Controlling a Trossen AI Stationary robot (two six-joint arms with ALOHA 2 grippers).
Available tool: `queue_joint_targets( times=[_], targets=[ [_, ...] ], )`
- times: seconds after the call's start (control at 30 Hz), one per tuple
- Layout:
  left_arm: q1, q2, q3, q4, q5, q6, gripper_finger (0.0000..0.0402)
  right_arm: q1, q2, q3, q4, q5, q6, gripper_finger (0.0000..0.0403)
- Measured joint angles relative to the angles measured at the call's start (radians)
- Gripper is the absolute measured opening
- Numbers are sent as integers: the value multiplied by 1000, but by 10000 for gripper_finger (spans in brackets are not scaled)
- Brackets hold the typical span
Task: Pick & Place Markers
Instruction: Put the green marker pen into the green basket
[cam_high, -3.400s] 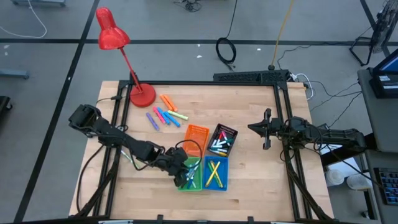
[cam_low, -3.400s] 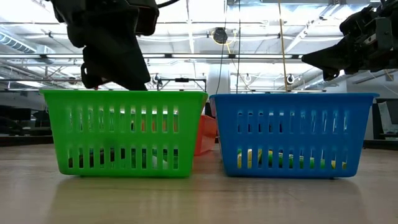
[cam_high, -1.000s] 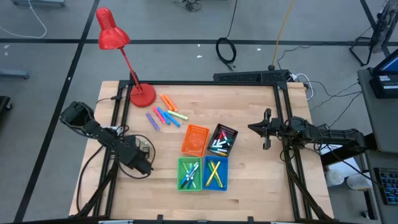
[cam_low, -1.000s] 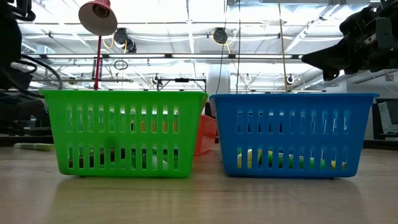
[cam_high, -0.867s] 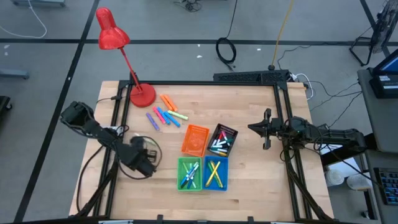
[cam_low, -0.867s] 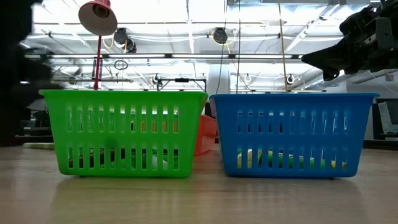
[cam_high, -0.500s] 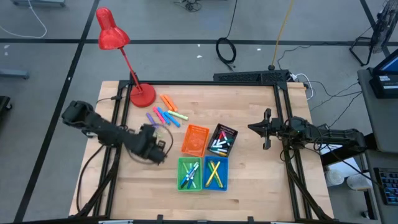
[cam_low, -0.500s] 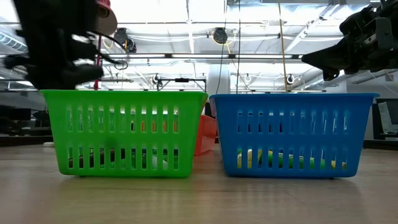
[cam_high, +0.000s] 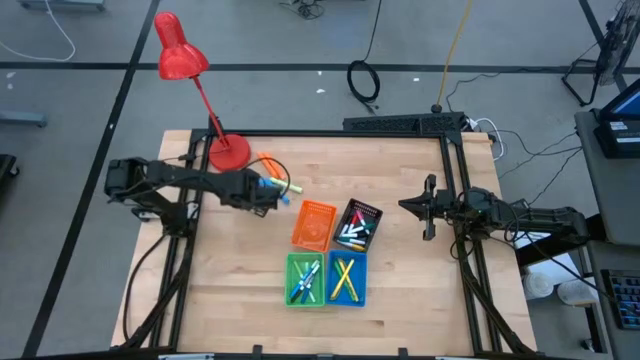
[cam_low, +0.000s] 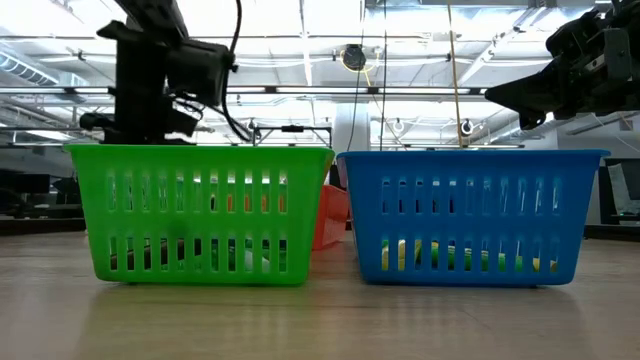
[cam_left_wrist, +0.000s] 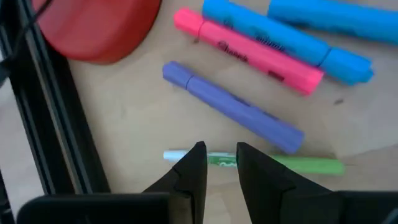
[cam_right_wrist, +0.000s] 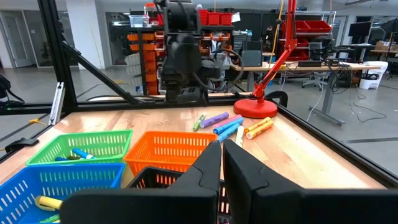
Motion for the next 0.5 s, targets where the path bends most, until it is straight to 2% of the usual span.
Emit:
queue_joint_targets(
  times=[0.33,0.5],
  targets=[
    [97,0,0,33,186,237,92,0,0,0,0,0,0,8],
    [124,0,0,37,231,380,93,0,0,0,0,0,0,9]
  ],
)
